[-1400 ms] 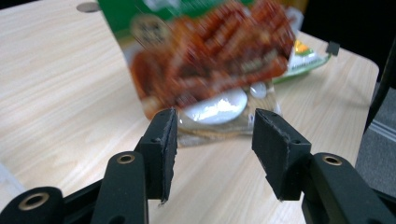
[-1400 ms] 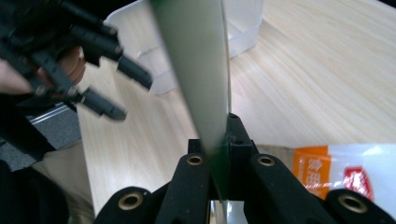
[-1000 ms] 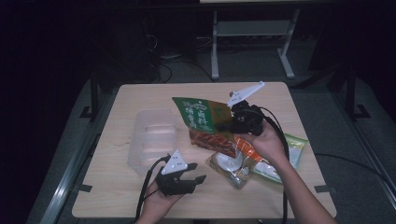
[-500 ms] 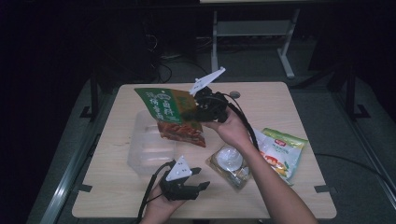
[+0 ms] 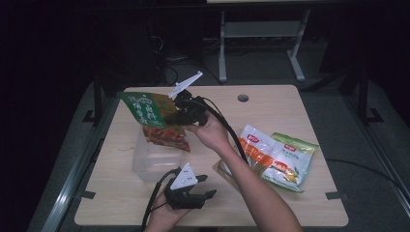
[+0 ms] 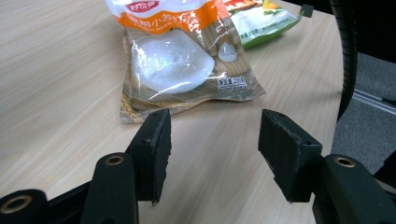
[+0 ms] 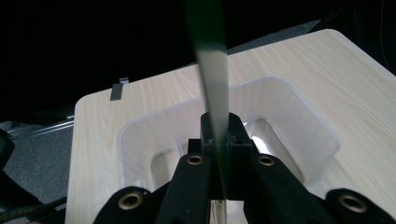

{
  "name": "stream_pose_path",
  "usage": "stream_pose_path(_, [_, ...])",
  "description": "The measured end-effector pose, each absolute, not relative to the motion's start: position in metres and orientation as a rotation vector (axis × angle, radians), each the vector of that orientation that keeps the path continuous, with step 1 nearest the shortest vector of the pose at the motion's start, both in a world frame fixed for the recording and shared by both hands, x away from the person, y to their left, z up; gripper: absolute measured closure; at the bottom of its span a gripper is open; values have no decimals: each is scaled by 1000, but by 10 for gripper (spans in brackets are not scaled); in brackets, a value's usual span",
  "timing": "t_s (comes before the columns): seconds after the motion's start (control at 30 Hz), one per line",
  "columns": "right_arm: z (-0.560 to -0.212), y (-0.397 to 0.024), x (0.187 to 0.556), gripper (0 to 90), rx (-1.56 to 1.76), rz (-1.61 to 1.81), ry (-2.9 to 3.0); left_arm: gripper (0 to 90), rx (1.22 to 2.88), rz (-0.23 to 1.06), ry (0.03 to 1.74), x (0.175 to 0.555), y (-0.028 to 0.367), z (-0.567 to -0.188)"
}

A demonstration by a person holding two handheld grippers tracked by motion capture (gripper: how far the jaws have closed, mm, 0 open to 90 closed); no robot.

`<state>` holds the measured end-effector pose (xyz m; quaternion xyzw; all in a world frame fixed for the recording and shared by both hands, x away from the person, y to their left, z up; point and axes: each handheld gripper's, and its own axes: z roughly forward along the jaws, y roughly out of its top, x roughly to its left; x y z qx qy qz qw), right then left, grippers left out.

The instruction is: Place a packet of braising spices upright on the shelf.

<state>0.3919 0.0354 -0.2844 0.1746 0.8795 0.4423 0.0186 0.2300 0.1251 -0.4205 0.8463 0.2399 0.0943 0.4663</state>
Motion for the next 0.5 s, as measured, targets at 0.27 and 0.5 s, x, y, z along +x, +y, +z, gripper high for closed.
stream_pose_path(0.27, [-294, 53, 396, 893, 538, 1370, 2740, 431, 2088, 230, 581, 229, 125, -421])
stream_pose_path(0.5, [-300, 58, 398, 893, 543, 1383, 2740, 431, 2091, 228, 573, 228, 124, -422])
